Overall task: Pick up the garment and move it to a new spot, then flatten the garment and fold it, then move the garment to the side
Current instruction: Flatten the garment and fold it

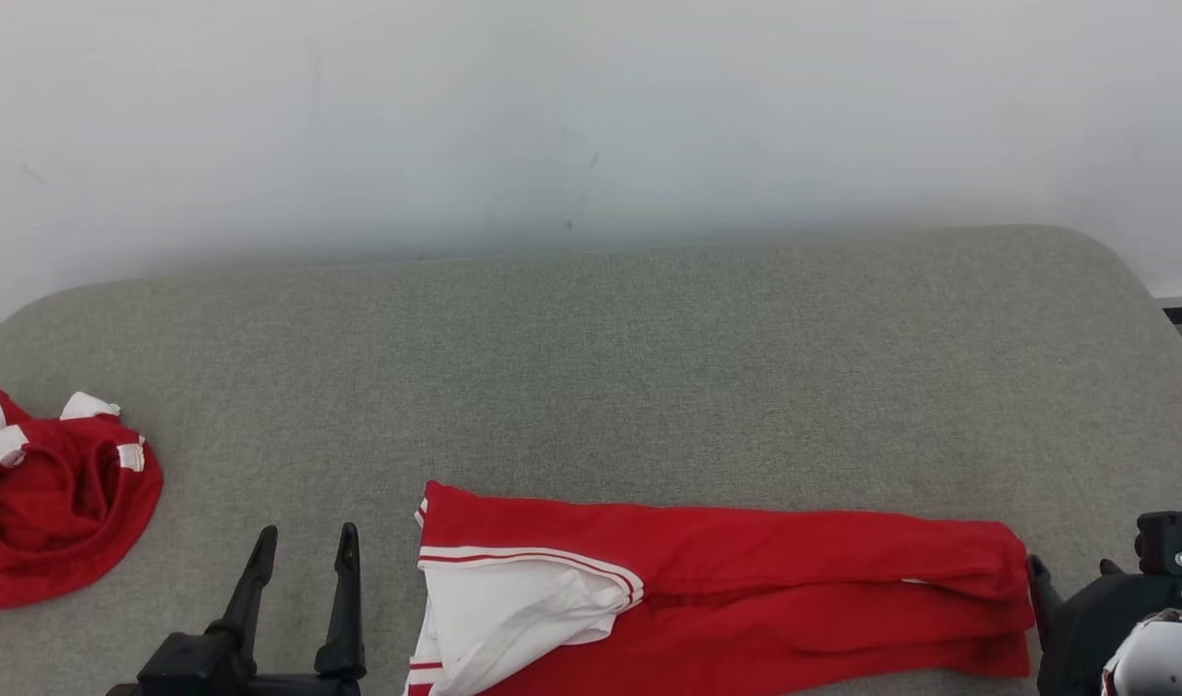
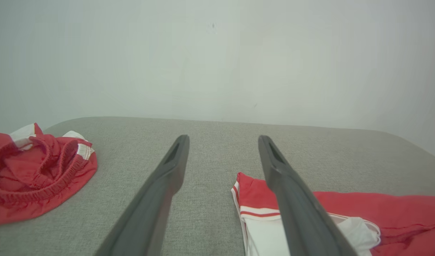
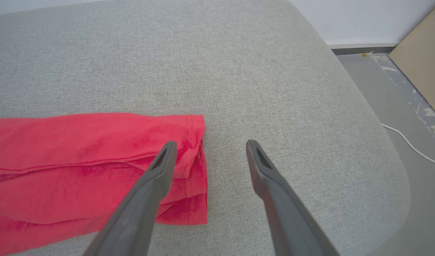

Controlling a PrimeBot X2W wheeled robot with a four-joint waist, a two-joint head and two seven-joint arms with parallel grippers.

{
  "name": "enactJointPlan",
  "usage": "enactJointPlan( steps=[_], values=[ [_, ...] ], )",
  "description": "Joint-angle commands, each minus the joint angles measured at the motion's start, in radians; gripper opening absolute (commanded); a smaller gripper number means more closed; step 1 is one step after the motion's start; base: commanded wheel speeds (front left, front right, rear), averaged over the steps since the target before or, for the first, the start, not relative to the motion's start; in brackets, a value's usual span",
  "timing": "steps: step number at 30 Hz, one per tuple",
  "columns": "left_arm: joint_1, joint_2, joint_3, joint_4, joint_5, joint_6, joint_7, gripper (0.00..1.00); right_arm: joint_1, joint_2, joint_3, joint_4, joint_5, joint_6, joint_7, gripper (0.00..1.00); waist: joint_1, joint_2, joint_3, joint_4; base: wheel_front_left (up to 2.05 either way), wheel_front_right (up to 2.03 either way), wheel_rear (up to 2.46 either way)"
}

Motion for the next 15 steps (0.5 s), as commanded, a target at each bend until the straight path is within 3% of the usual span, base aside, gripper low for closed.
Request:
enactJointPlan(
  steps=[1,15],
  values=[
    [-0.009,-0.004,0.009,-0.005,0.014,-0.007,-0.002,1.00,-0.016,0.009,-0.005,0.013,0.003,-0.003,0.003,1.00,0.0000,0.0000,0.003,0.000,0.00,0.00,0.00],
    [0.036,-0.043,0.095,-0.016,0.073,-0.044,-0.002,1.00,-0.168,-0.002,-0.013,0.225,-0.036,-0.003,0.122,1.00,0.0000,0.0000,0.086,0.032,0.00,0.00,0.00]
  ],
)
